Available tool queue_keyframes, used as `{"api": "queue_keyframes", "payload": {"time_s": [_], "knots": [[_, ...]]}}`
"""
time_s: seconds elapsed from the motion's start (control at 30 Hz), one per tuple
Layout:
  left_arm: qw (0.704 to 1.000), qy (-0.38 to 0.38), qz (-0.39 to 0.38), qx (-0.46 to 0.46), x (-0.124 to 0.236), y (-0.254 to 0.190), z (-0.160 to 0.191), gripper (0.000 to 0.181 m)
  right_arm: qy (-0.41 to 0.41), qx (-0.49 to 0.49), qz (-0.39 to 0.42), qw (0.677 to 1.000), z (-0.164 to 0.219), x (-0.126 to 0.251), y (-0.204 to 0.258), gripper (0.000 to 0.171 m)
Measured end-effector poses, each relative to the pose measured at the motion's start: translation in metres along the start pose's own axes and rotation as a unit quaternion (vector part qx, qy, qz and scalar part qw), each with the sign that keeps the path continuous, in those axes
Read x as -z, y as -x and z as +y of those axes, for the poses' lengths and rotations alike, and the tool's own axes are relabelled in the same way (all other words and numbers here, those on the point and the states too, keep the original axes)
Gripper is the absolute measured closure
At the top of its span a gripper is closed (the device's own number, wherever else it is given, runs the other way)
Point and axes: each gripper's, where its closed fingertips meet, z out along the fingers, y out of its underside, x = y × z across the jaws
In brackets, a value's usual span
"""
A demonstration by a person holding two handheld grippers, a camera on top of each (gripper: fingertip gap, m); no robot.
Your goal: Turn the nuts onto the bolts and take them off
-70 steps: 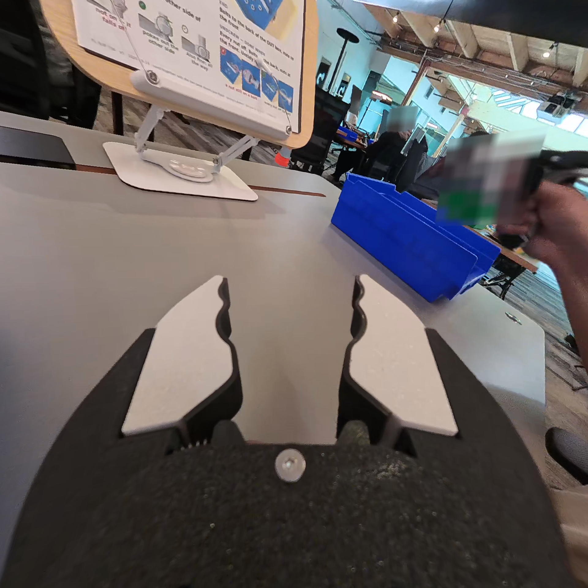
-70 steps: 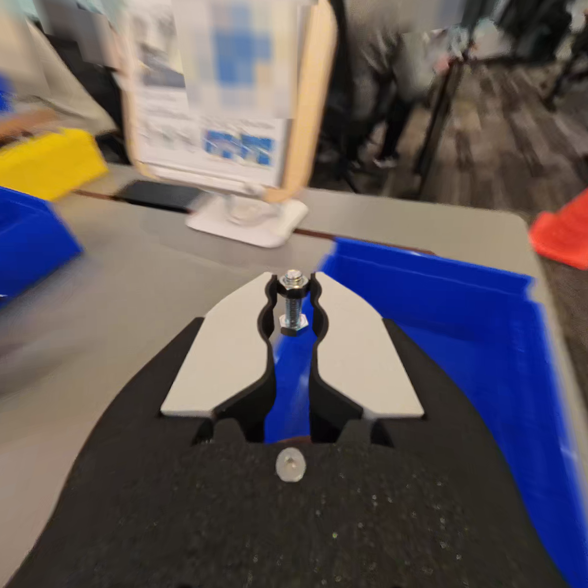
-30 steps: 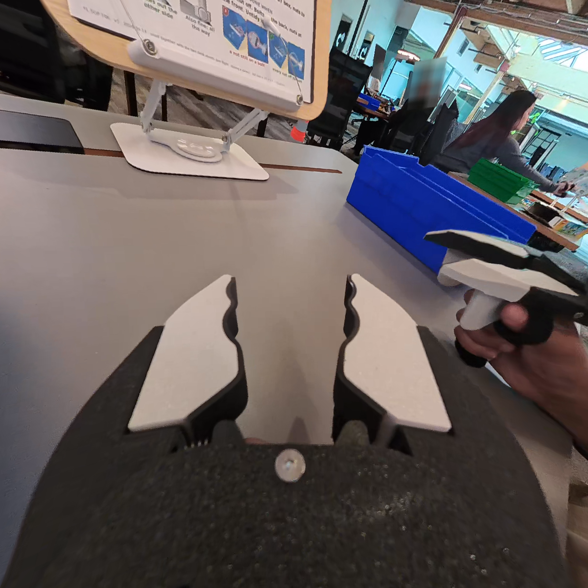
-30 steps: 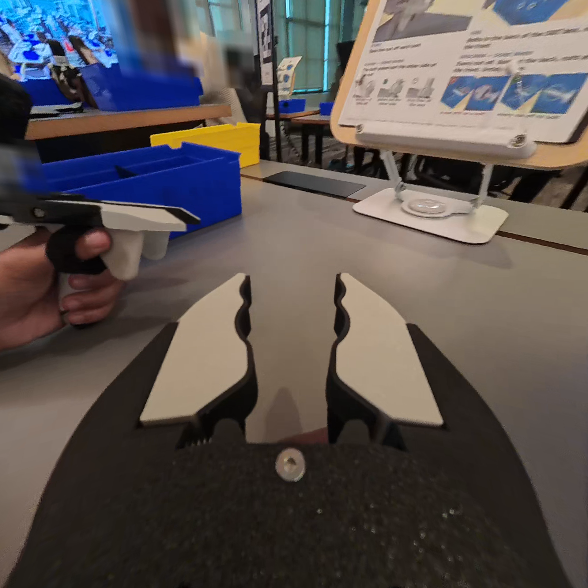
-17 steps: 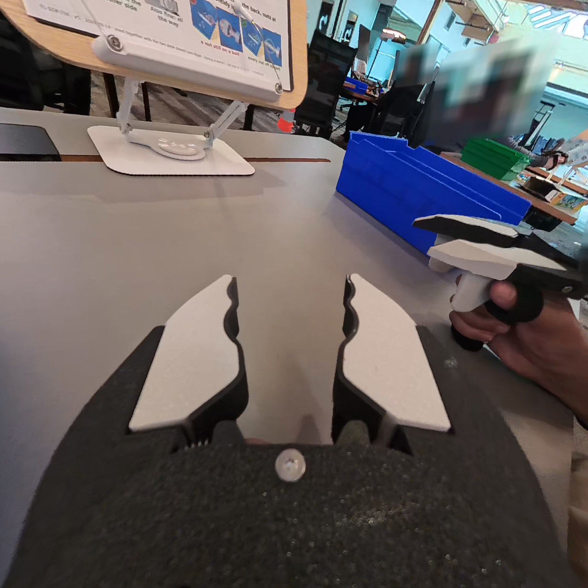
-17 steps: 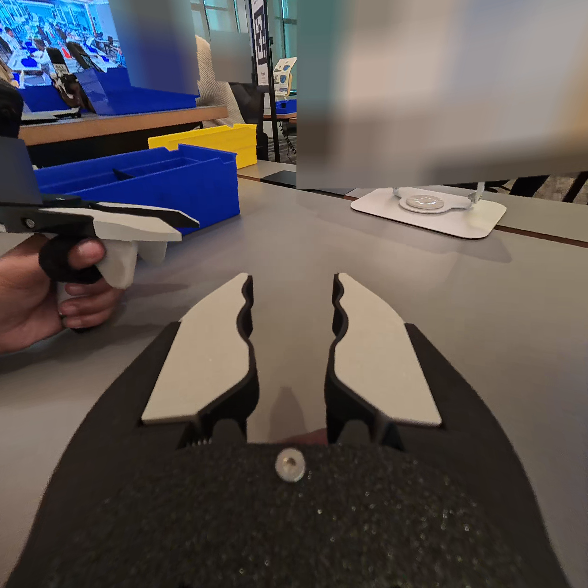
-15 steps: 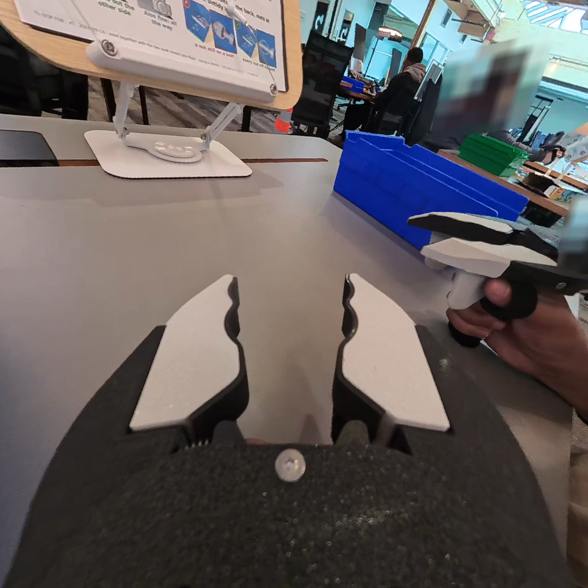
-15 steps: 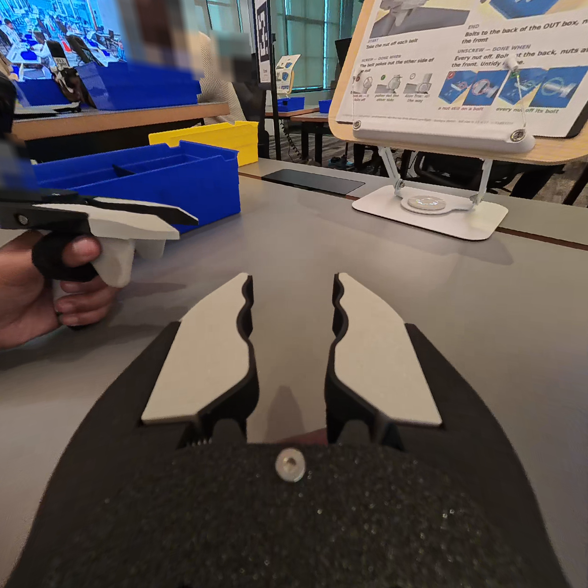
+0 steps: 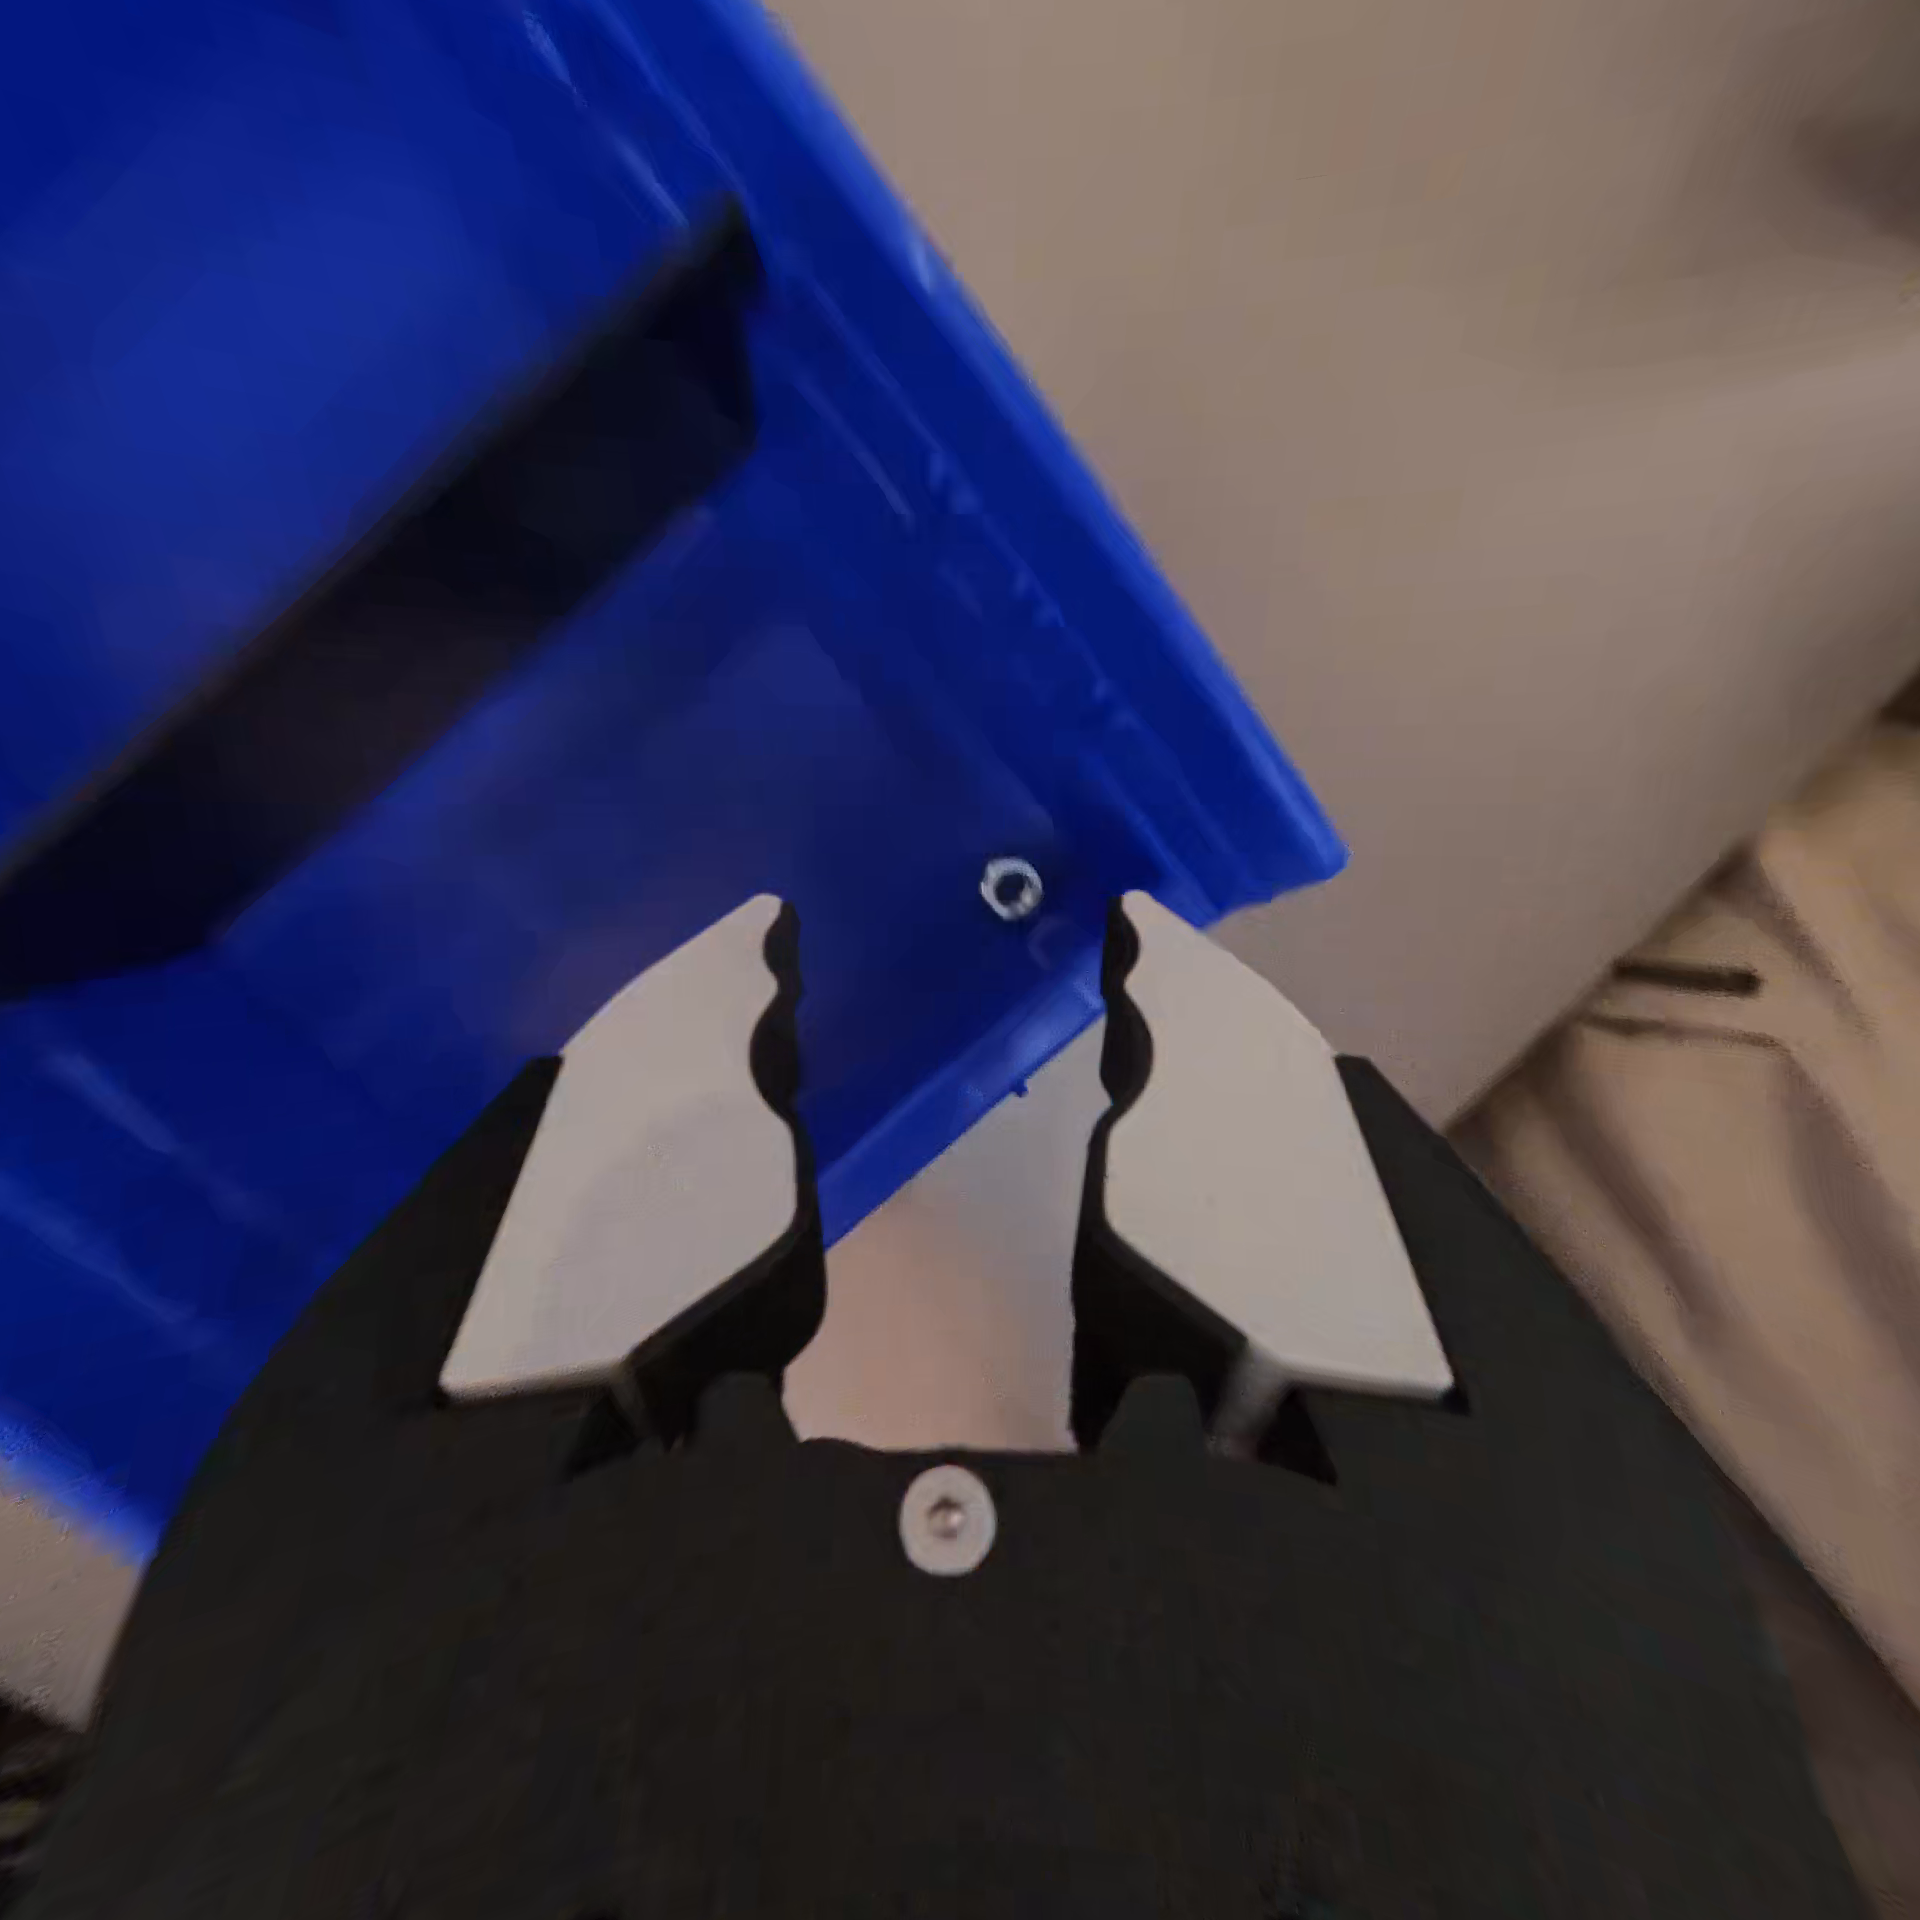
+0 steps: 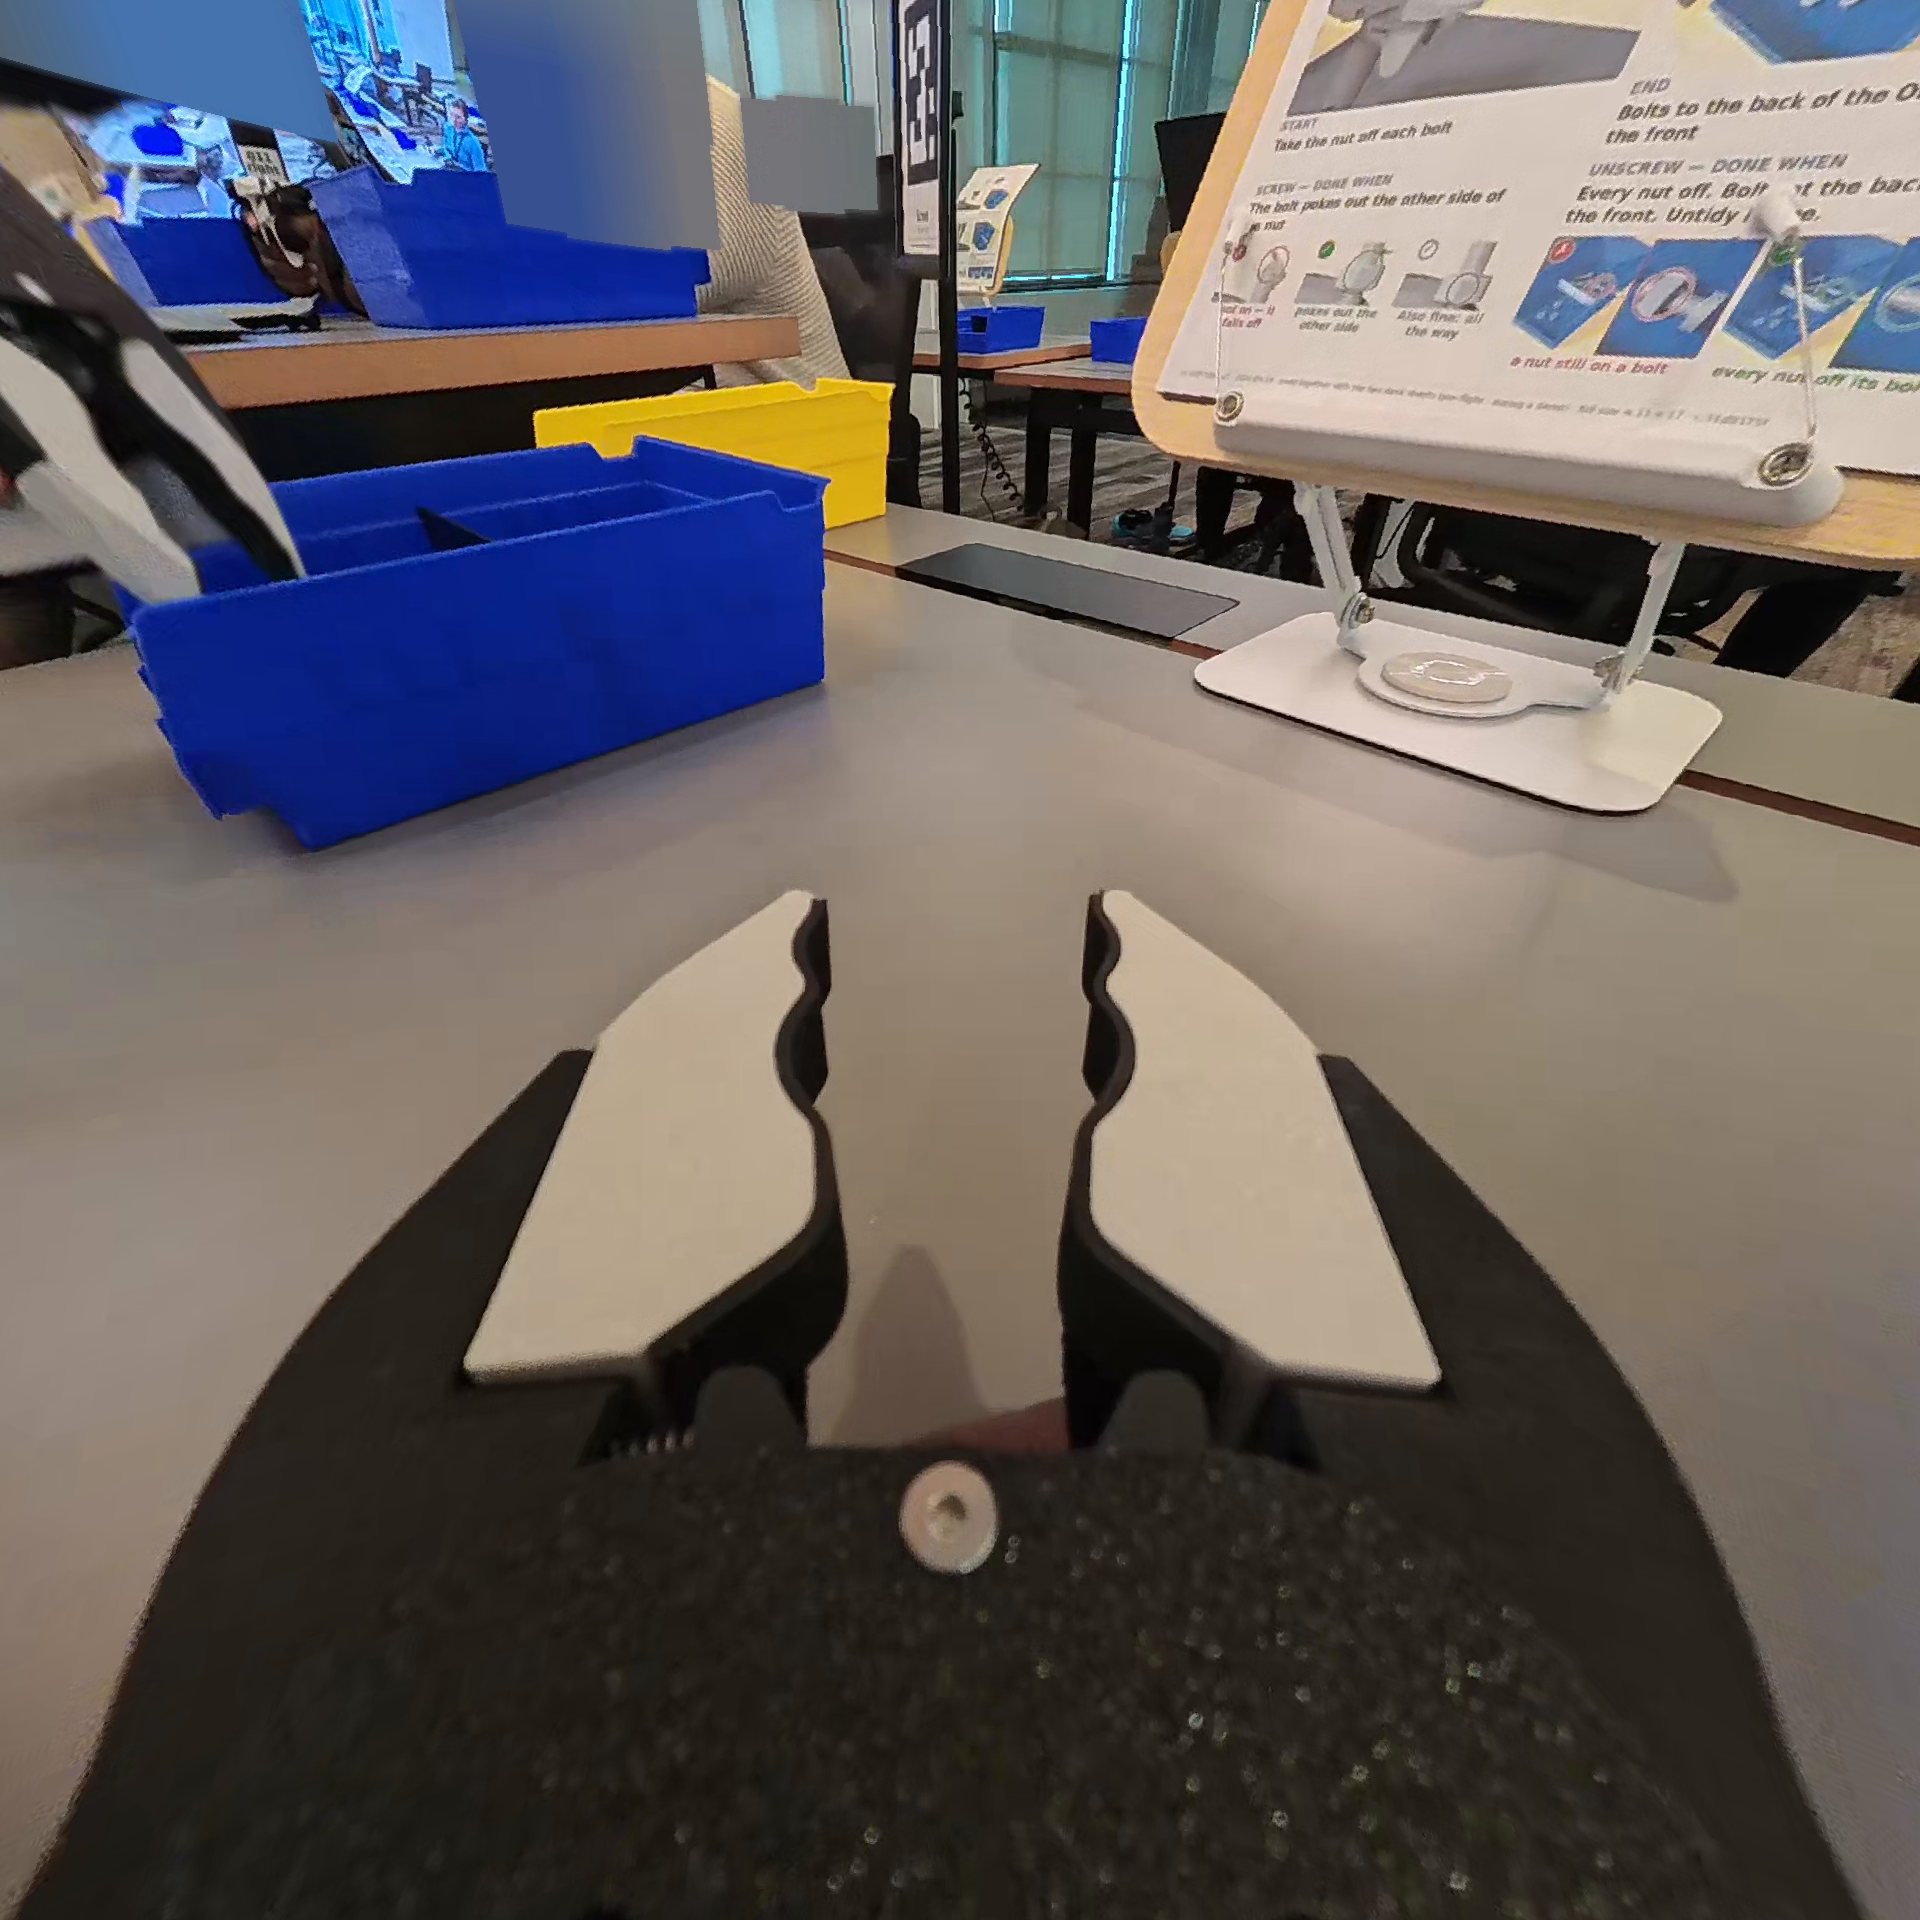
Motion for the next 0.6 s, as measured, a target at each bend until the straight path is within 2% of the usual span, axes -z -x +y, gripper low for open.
{"api": "queue_keyframes", "payload": {"time_s": [0.1,0.2,0.3,0.5,0.6], "knots": [[0.992,0.098,0.059,0.048,-0.029,0.004,0.021,0.130,-0.001,-0.001,0.002,1.000,0.000,0.000,-0.002,0.125],[0.981,0.162,0.068,0.076,-0.049,0.011,0.031,0.132,-0.005,-0.011,0.000,1.000,-0.001,0.001,-0.004,0.127],[0.972,0.194,0.095,0.095,-0.059,0.002,0.034,0.132,-0.005,-0.024,-0.003,1.000,0.000,0.001,-0.006,0.127],[0.974,0.192,0.072,0.092,-0.066,0.000,0.028,0.142,-0.004,-0.031,-0.008,0.999,0.000,0.001,-0.006,0.127],[0.972,0.217,0.060,0.073,-0.065,-0.006,0.034,0.133,-0.004,-0.018,-0.010,1.000,-0.001,0.001,-0.003,0.128]]}}
